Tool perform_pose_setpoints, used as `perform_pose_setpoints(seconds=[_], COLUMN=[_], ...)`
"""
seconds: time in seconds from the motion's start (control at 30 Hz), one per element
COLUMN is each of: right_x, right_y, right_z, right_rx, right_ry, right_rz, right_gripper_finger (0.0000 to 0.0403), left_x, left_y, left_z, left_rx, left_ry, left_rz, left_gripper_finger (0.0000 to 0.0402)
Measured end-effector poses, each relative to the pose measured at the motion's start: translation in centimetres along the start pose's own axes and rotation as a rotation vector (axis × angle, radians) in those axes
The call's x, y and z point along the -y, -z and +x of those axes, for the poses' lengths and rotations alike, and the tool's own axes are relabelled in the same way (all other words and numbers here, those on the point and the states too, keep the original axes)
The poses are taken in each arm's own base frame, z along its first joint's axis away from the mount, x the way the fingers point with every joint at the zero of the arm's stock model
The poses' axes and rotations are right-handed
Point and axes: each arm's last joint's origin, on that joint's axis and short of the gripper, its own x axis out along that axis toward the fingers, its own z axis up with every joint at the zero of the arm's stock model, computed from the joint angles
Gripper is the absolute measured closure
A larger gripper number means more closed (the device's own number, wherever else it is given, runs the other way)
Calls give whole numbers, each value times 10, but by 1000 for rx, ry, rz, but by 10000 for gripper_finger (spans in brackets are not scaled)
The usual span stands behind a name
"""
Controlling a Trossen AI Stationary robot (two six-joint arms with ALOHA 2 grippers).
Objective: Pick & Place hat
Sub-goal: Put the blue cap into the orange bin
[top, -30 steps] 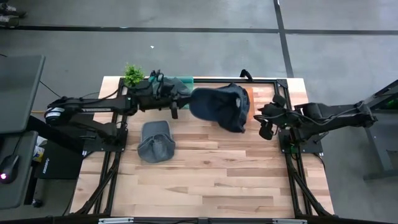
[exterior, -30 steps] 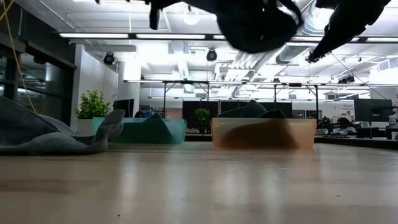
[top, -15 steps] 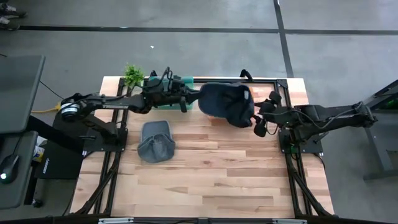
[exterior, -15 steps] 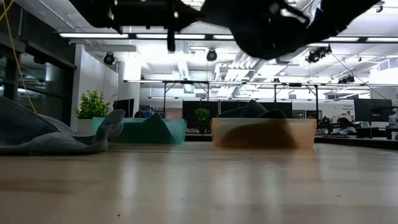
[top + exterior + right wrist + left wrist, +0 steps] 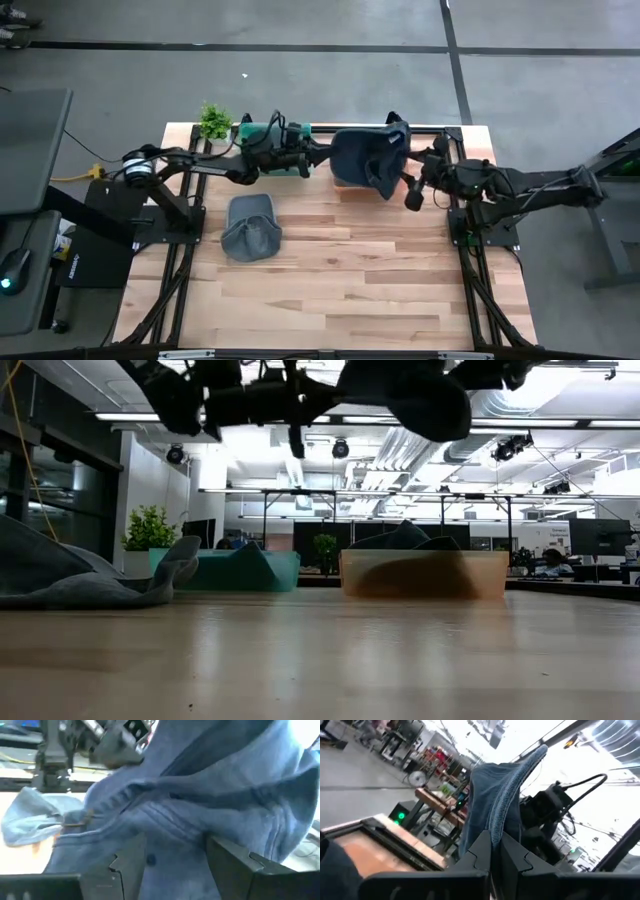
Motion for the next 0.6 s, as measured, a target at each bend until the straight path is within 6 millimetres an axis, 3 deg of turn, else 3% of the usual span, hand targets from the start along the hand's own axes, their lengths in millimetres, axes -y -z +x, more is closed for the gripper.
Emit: perform_pose_setpoints(seconds=[0.2, 0.6], right_x=[10, 25], right_y=[-2, 4], right_z=[11, 51], right_rx=[16, 3], right_ry=[59, 86], right_rz=[8, 37], right_gripper_finger=[208, 208], left_x=[-10, -18], left_y=[8, 8], left_z=[10, 43], left_rx=[24, 48], left_ry=[15, 83], left_rz=[-46, -89], left_gripper_finger=[396, 396])
